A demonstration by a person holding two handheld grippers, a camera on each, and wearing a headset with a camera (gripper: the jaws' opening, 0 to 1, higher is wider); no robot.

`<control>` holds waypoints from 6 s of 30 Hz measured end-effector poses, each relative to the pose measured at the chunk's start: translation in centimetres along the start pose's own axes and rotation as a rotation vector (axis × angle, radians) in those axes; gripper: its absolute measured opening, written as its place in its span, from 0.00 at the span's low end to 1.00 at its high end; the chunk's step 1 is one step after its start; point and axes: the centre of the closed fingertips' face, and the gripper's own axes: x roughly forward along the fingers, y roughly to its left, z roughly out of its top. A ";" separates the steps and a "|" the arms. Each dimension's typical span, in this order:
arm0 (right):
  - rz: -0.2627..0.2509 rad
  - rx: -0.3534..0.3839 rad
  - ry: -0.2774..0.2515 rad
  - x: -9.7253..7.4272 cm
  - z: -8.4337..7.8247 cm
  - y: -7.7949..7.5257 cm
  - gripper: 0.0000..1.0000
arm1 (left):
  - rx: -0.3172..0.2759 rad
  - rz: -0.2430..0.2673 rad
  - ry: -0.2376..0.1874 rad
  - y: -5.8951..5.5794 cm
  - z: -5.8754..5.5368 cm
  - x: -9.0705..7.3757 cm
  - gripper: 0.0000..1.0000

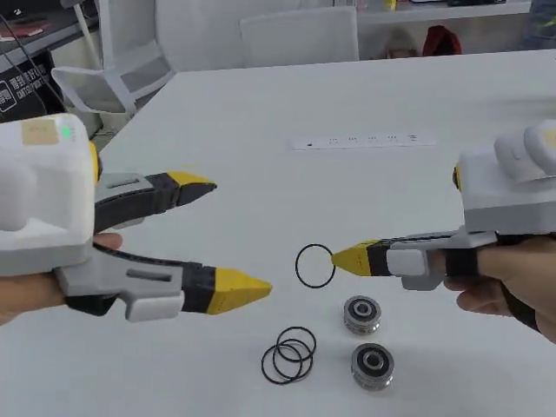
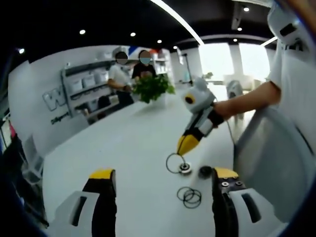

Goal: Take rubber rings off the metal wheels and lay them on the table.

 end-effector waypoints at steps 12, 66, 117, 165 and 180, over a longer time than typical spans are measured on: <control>0.089 0.014 0.037 2.0 -1.5 2.2 0.00 | -0.099 0.079 0.041 0.0 -4.2 -3.3 0.84; -0.095 0.029 0.284 5.0 -9.3 -1.7 0.01 | -0.233 0.101 0.075 -2.3 -9.2 -4.1 0.78; 0.000 -0.340 0.279 2.6 -4.6 4.5 0.42 | -0.256 0.104 0.070 -2.7 -8.9 -4.1 0.80; -0.335 -0.091 -0.056 -14.2 -5.7 -0.2 0.99 | -0.319 0.043 0.073 -3.6 -9.5 -3.5 1.00; -0.369 -0.111 0.118 -13.9 -10.2 0.7 0.97 | -0.316 0.057 0.092 -3.5 -9.9 -3.7 1.00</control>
